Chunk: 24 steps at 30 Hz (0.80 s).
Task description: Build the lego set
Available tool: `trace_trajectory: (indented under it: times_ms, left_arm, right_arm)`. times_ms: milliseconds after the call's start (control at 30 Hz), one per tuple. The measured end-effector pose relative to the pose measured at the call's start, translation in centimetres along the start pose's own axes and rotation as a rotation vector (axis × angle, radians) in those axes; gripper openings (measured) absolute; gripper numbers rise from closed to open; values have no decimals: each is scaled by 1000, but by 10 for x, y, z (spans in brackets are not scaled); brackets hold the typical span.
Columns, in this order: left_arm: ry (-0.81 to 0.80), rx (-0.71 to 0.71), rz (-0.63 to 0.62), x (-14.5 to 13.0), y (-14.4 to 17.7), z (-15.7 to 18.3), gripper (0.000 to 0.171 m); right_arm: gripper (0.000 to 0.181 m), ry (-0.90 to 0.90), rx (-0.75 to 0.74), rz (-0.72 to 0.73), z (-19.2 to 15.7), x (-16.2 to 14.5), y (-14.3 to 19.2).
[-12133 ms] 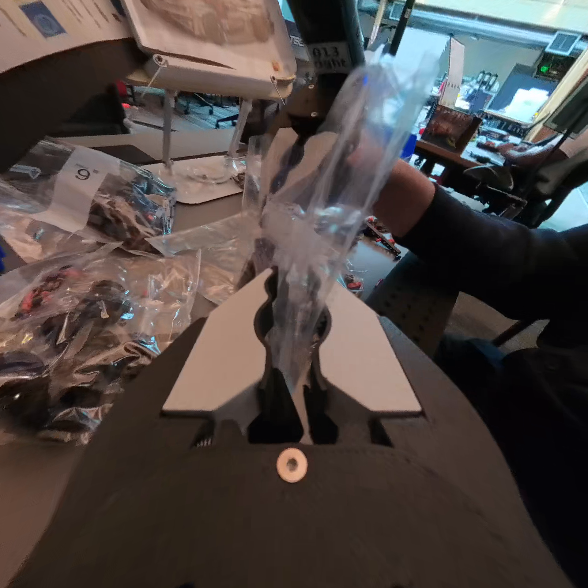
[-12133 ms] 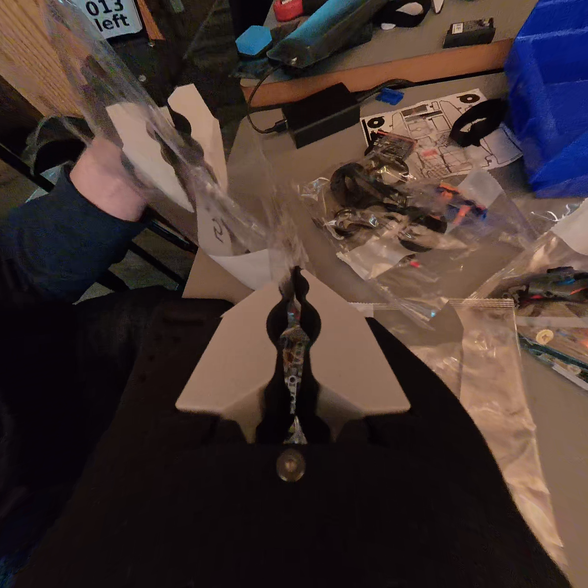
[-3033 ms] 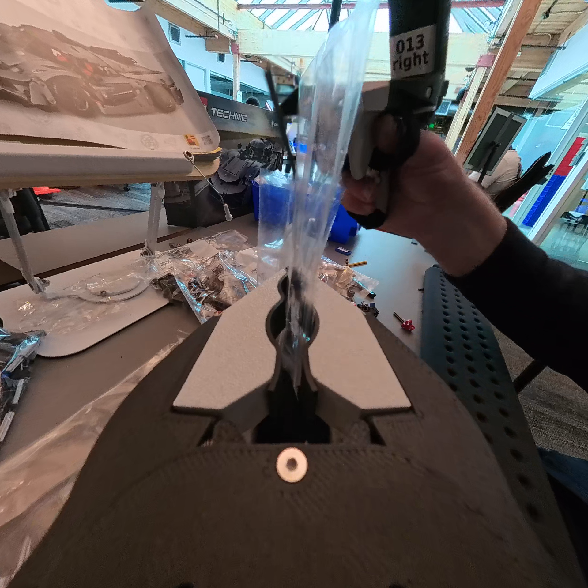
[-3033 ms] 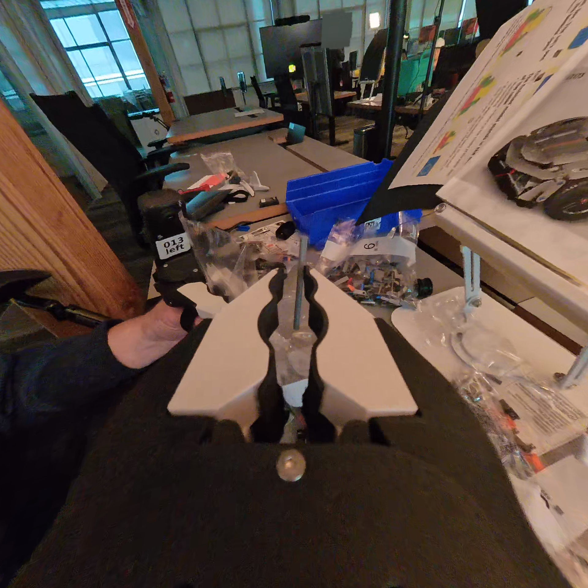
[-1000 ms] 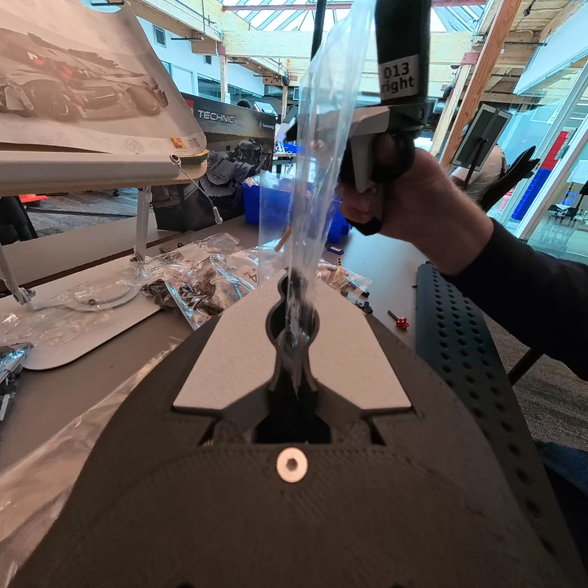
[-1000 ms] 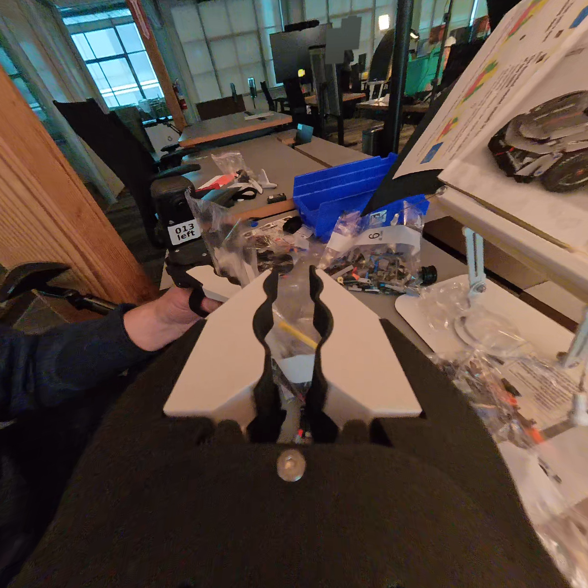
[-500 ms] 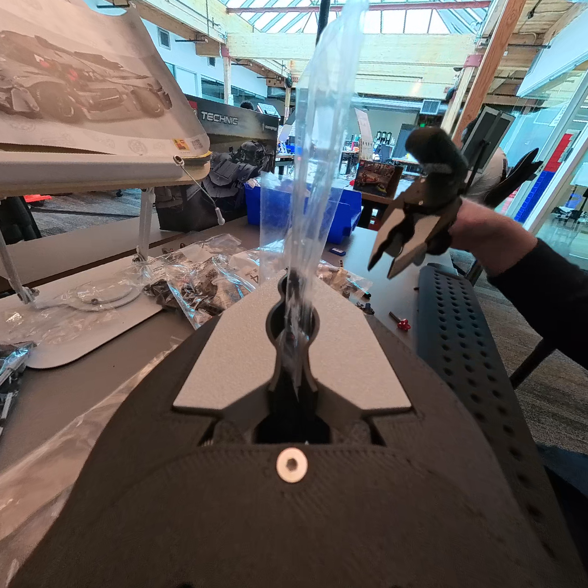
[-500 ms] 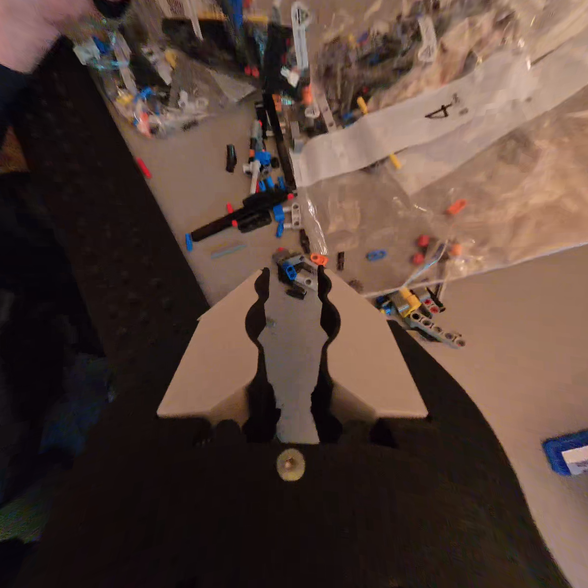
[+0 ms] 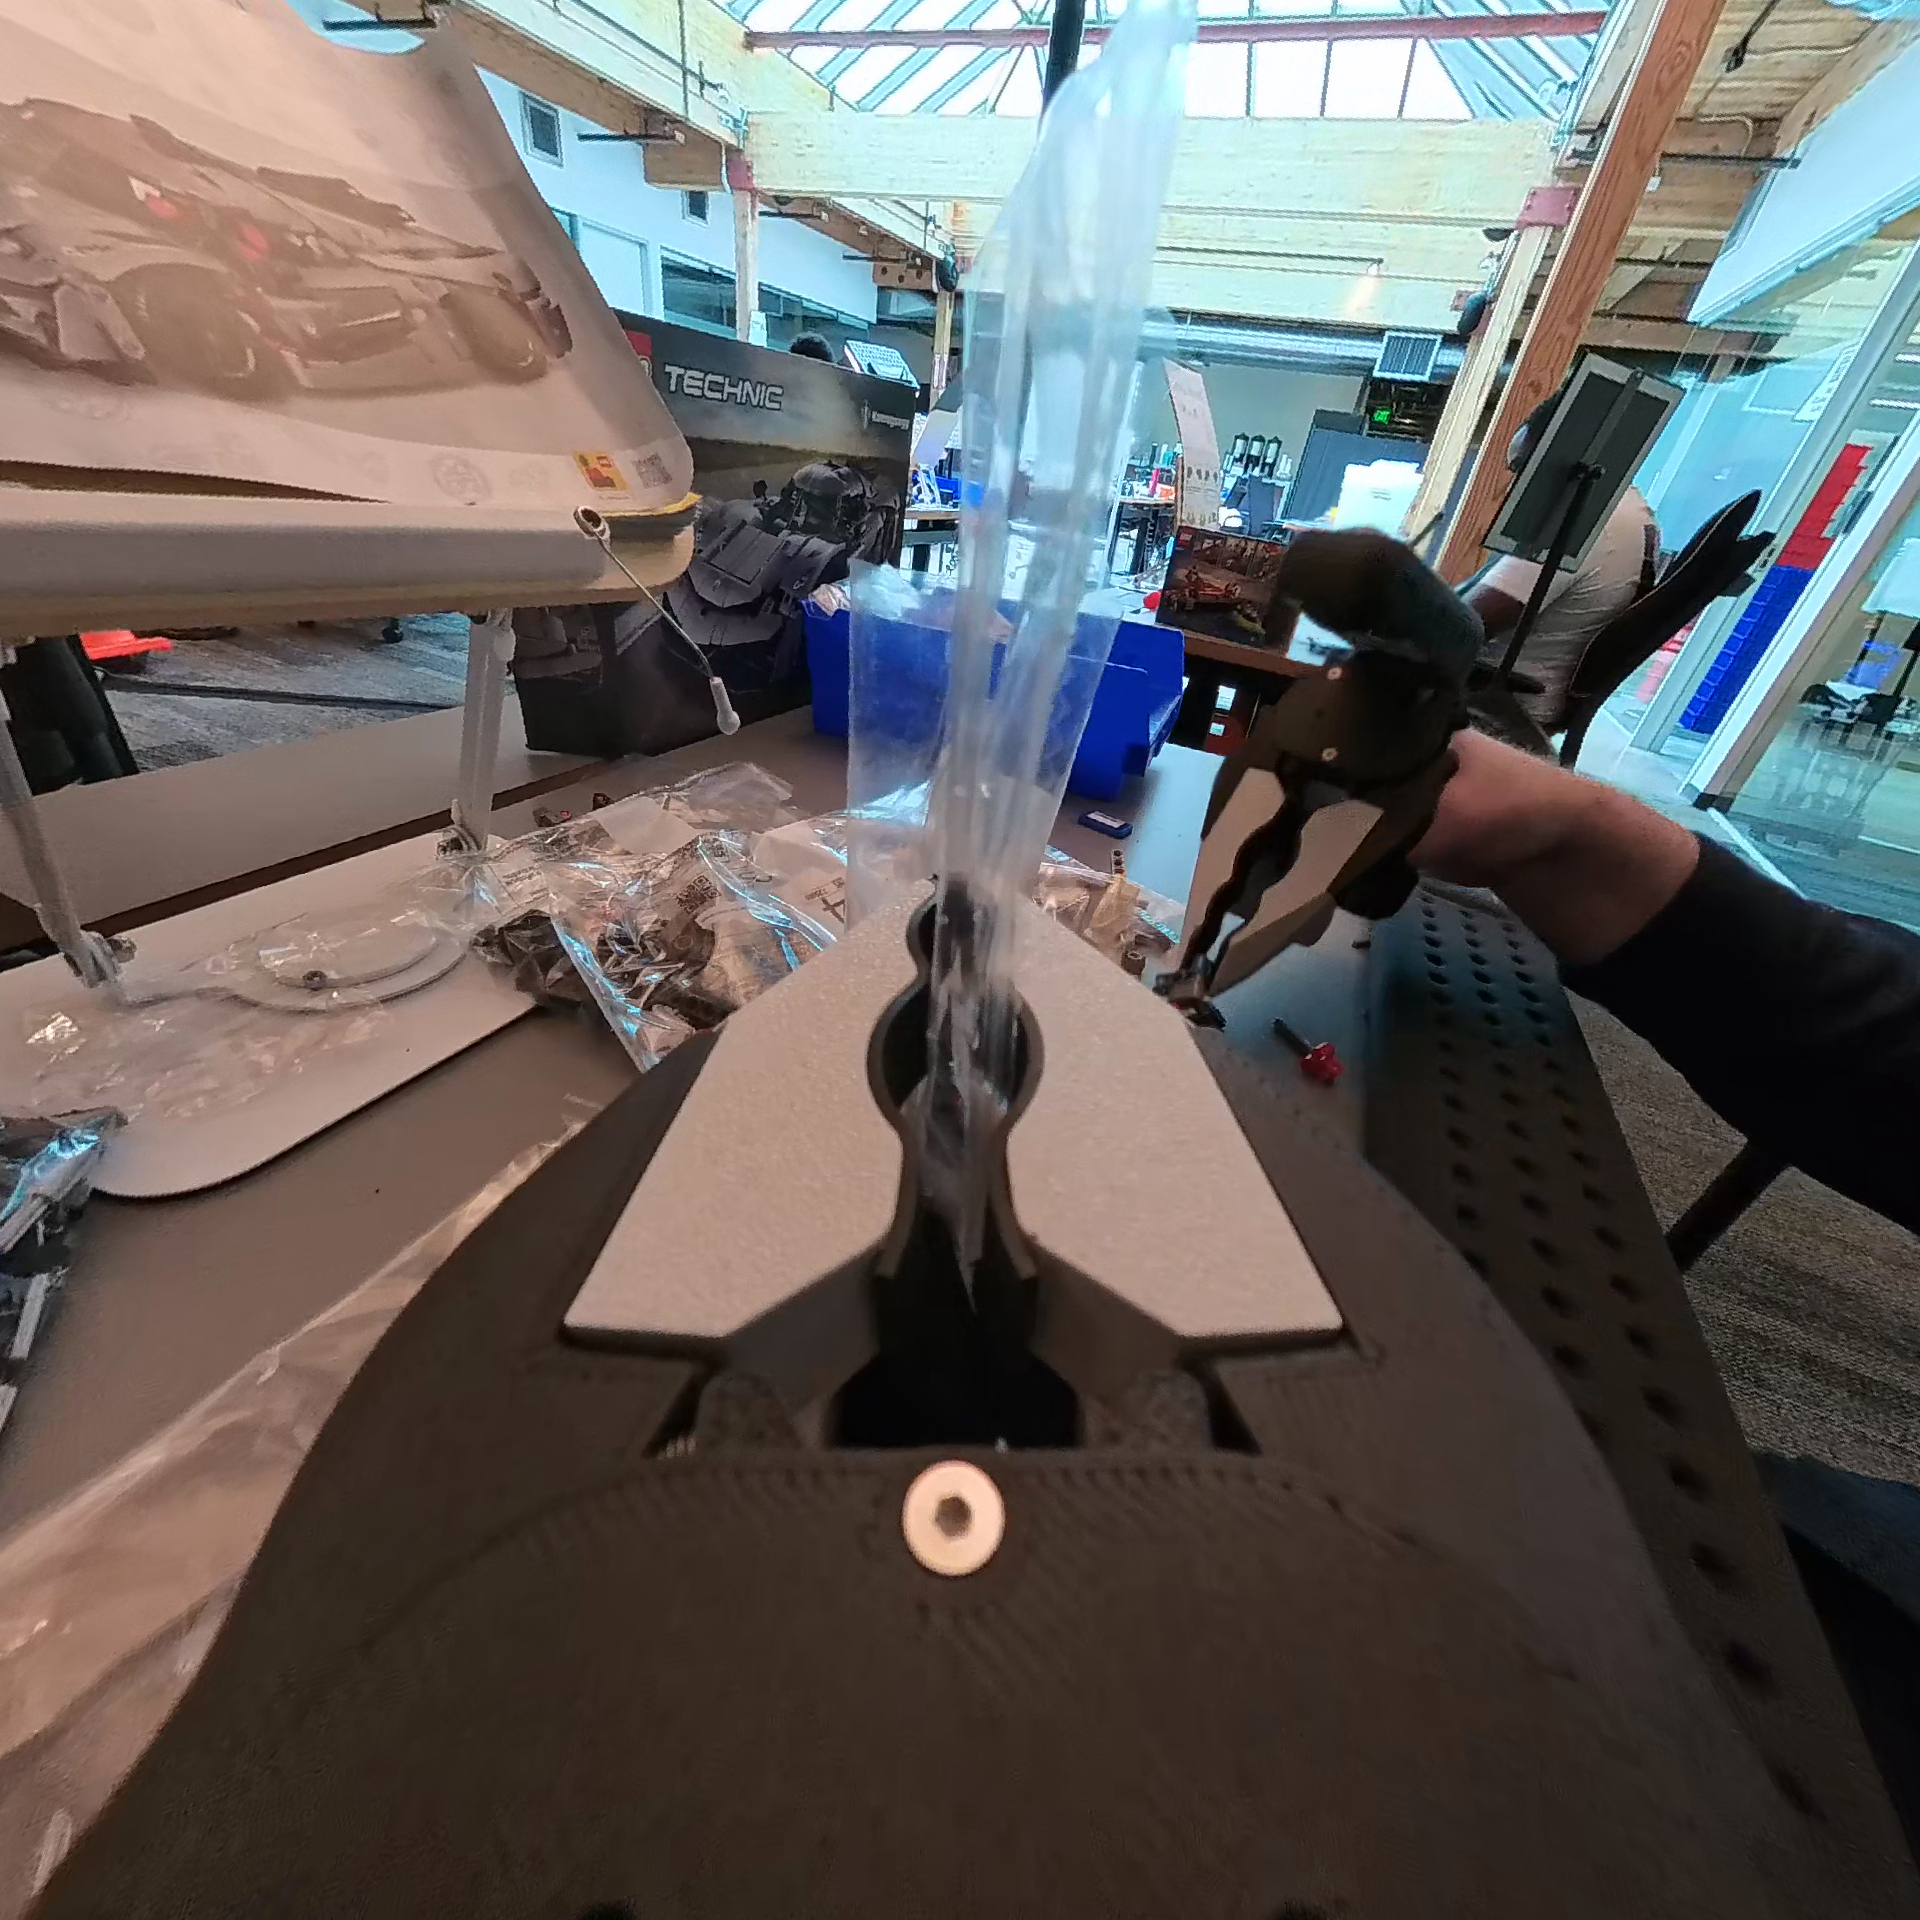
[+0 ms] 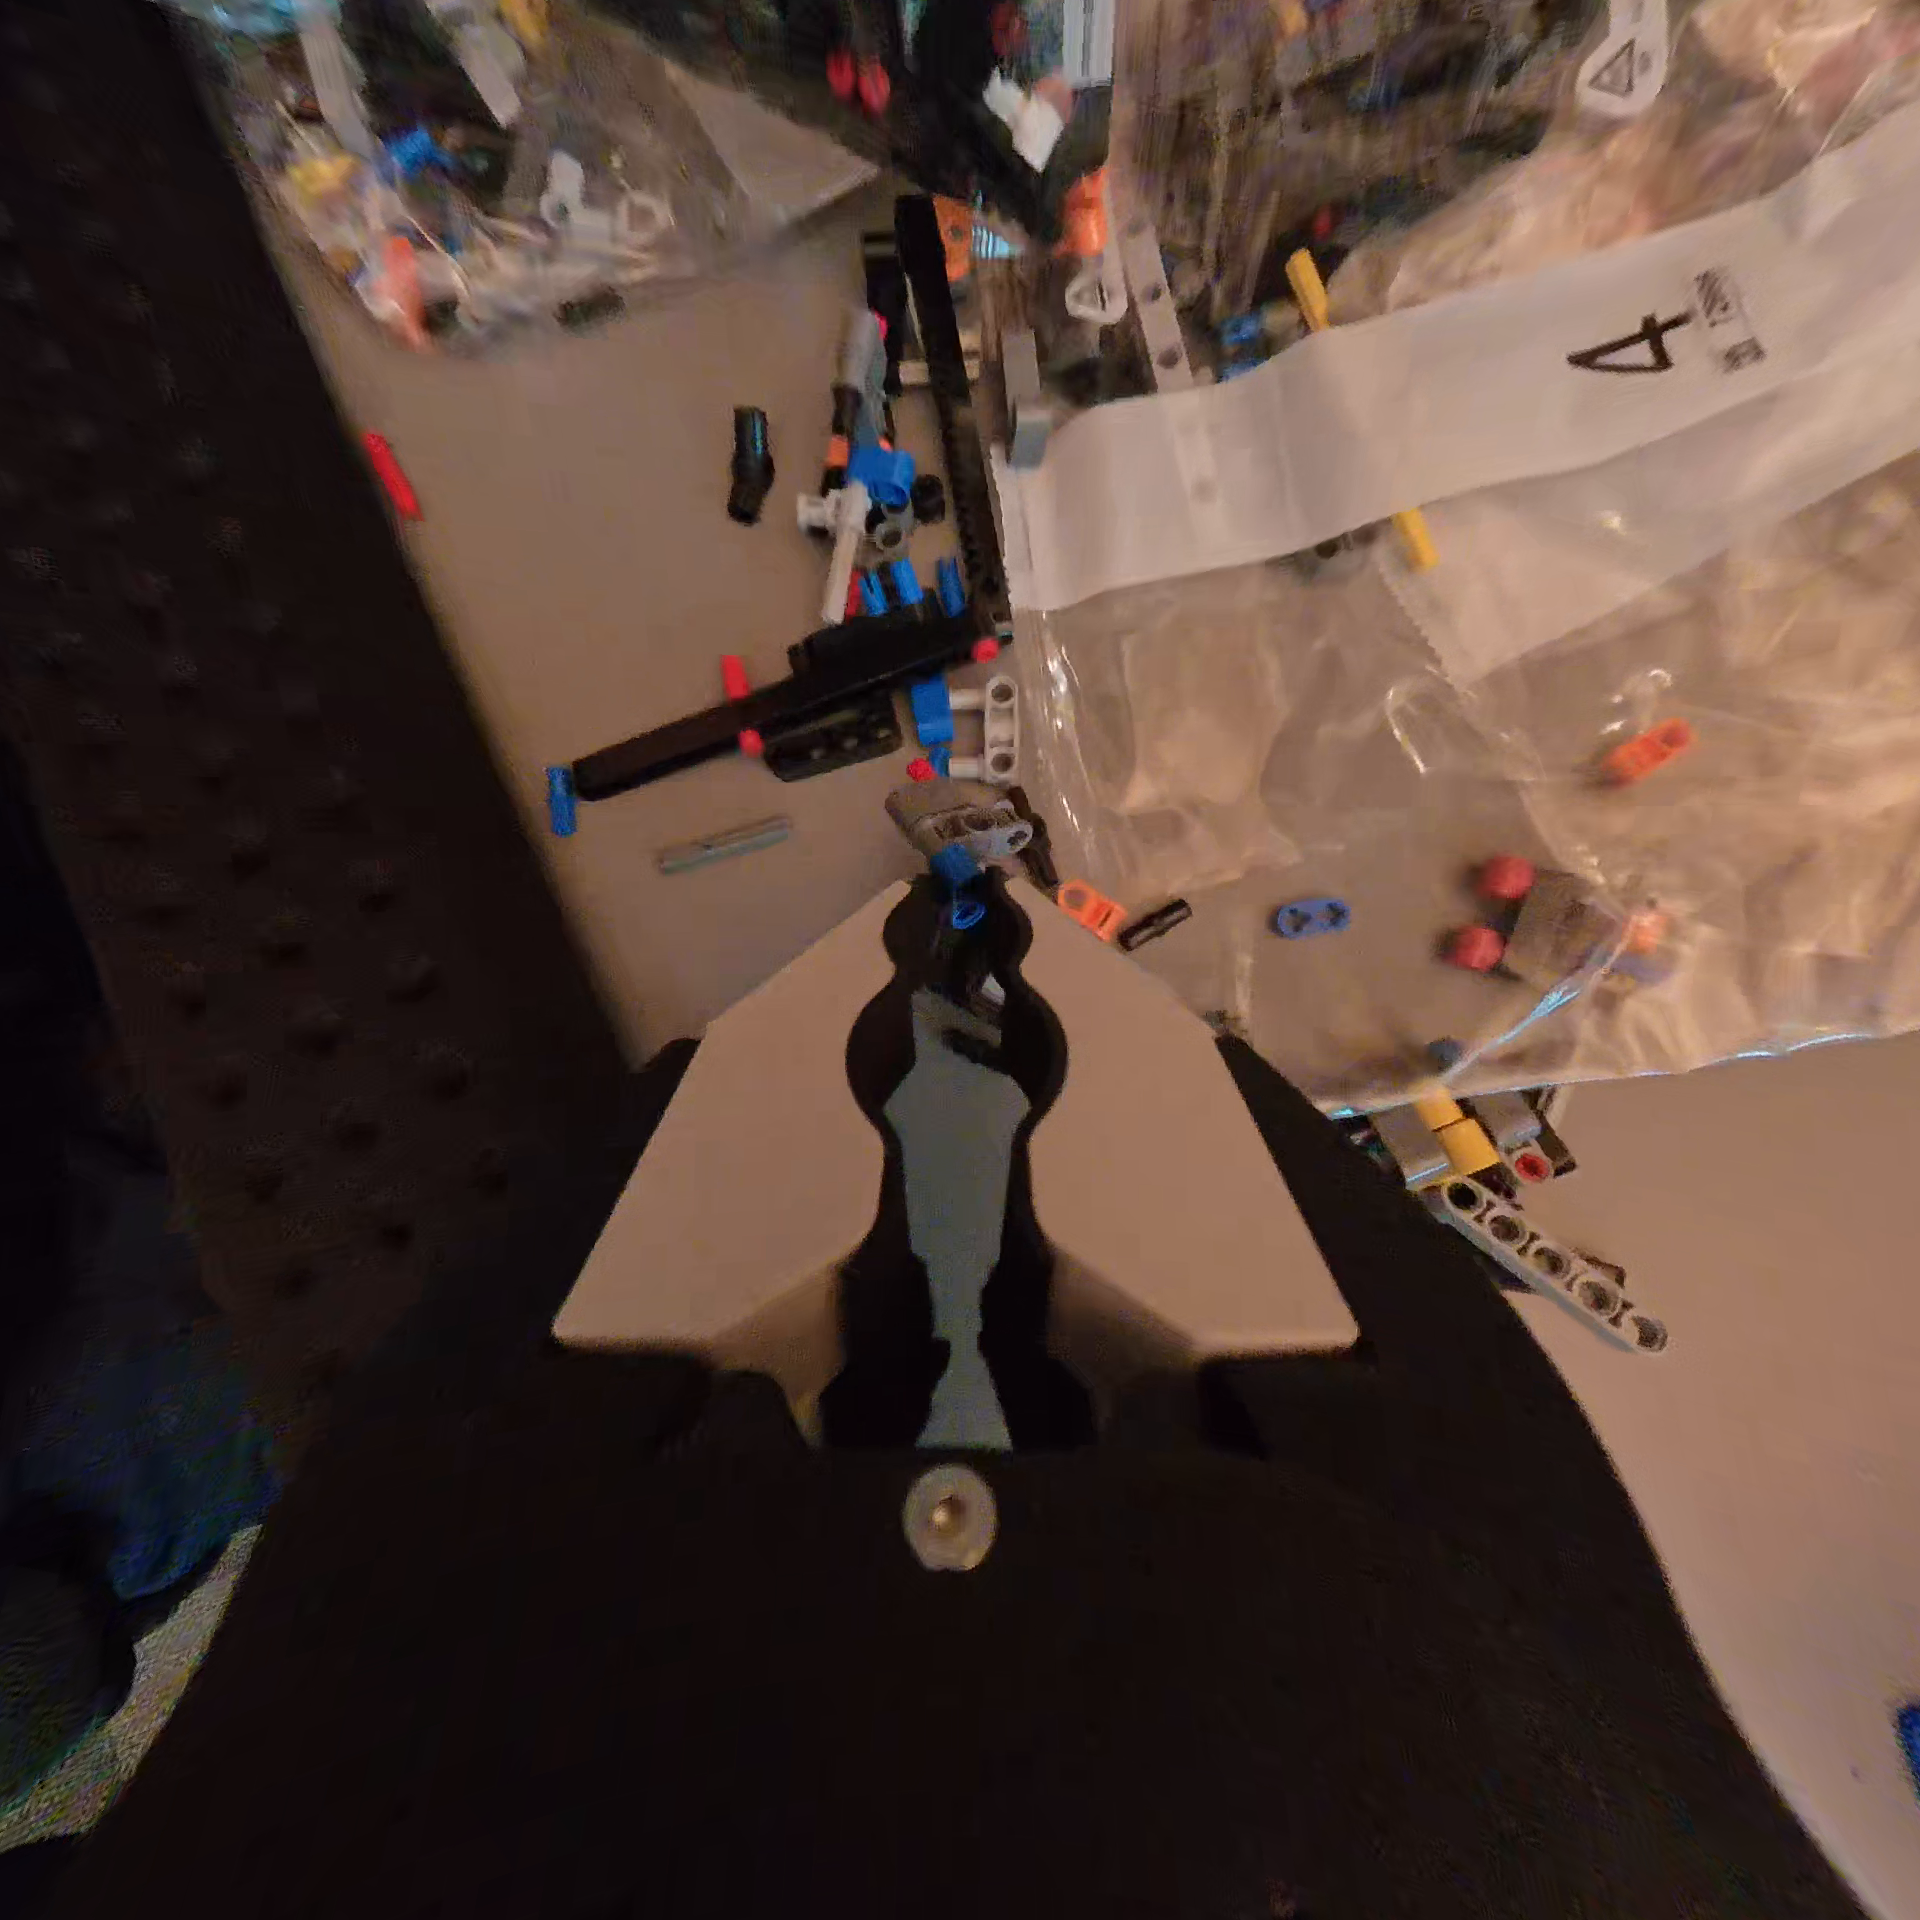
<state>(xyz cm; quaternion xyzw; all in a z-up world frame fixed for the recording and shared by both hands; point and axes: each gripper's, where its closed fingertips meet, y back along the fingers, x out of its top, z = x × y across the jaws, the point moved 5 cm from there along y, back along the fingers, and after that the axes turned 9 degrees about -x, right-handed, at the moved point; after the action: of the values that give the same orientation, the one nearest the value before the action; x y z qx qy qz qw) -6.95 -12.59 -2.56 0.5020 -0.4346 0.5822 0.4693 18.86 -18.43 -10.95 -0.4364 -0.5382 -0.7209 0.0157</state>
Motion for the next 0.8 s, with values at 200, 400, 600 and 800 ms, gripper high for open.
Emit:
trace_trajectory:
  times_ms: [200, 400, 600, 800]
  left_arm:
    - [-3, 7, 4, 1, 2, 0, 0]
    - [-4, 5, 5, 2, 2, 1, 0]
    - [-3, 12, 17, 2, 4, 0, 0]
    - [0, 6, 19, 3, 3, 0, 0]
  right_arm:
    - [7, -53, -21, 181, 16, 28, 35]
    - [7, -112, 14, 393, 29, 68, 78]
    - [8, -81, -65, 394, 38, 83, 89]
    - [7, -188, -232, 60, 69, -8, 80]
